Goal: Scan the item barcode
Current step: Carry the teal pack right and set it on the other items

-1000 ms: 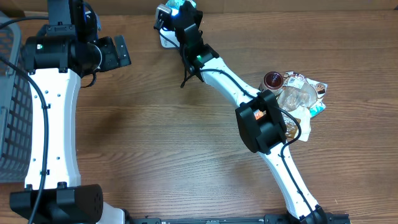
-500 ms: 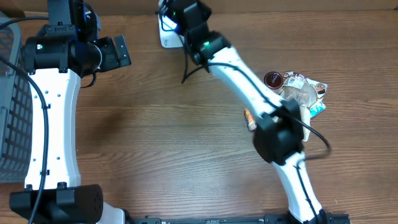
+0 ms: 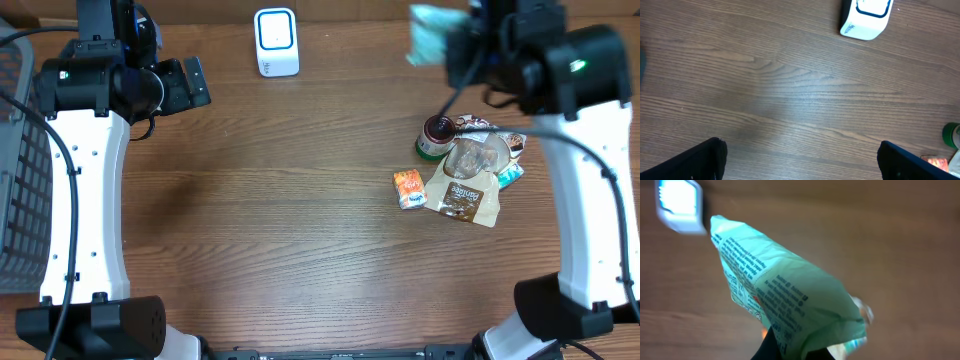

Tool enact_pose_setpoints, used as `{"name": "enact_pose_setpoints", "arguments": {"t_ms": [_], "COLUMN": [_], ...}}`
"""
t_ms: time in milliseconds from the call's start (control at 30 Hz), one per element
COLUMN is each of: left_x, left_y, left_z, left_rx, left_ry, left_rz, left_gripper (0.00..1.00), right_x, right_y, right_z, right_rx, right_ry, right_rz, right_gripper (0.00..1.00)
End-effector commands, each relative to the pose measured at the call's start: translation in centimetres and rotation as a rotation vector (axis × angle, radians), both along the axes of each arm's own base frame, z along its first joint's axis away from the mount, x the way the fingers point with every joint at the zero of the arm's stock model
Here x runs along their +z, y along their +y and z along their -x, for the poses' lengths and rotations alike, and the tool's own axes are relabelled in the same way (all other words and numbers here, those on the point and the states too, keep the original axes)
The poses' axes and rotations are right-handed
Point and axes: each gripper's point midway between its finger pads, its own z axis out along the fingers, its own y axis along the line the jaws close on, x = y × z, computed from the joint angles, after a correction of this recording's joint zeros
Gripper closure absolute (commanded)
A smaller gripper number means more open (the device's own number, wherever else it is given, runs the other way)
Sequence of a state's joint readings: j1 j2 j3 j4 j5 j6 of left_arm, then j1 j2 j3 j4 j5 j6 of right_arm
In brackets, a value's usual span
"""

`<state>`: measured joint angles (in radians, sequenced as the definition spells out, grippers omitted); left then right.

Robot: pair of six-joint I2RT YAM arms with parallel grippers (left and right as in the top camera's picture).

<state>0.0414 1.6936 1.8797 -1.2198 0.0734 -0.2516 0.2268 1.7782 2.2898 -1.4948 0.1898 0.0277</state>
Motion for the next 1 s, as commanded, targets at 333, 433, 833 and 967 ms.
{"name": "enact_pose_setpoints", "arguments": {"t_ms": [333, 433, 833, 967], "left_x": [-0.1, -0.1, -0.1, -0.1], "left_y": [0.2, 0.2, 0.2, 0.2], "left_z": [-0.1, -0.1, -0.1, -0.1], "left_rx": [-0.005, -0.005, -0.005, -0.005], "left_ry": [0.003, 0.003, 0.003, 0.003], "left_rz": [-0.009, -0.009, -0.009, -0.009], "left_gripper": [0.00, 0.00, 0.00, 0.00], "right_x": [-9.0, -12.6, -19.5, -19.4], "right_y": [-12.1, -12.0, -10.5, -10.6], "right_z": [3.6, 4.8, 6.1, 5.2], "right_rx": [-0.325, -0.325, -0.265, -0.265], "right_ry": [0.350, 0.462, 0.595, 0.558], "right_rz": [-0.012, -0.004, -0.059, -0.060], "right_gripper": [0.96, 0.96, 0.65, 0.47]}}
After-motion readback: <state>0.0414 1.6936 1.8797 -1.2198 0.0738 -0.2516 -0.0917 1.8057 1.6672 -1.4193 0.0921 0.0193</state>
